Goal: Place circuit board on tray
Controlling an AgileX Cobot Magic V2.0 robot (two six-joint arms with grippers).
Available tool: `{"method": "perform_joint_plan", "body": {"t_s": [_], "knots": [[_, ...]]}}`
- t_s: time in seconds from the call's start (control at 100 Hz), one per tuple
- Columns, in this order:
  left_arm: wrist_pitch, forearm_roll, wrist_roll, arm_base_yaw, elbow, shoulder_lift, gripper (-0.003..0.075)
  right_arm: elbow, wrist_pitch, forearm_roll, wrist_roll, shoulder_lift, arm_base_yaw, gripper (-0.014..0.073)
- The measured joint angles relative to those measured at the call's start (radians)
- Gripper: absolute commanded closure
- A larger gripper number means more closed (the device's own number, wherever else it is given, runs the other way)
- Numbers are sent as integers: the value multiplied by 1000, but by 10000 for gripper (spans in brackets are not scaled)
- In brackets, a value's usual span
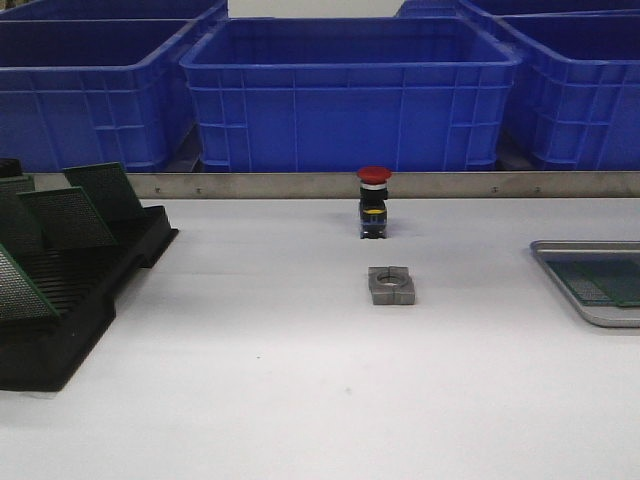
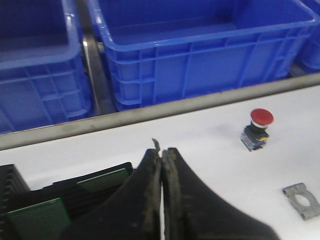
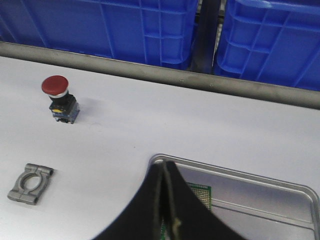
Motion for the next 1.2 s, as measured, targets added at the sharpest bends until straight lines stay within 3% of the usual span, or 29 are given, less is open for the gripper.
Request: {"method": "perform_joint_plan", "body": {"t_s": [0.38,0.82,1.2], "knots": [[-184,-36,-3,0,262,-336,741,112,-71,5,-7,-205,106,654],[-124,-38,-3,2,517,-745,741,294,-61,8,-7,-593,114,654],[-25,-34,-3,2,575,-915,741,407,39,8,-9,-870,114,654]]}}
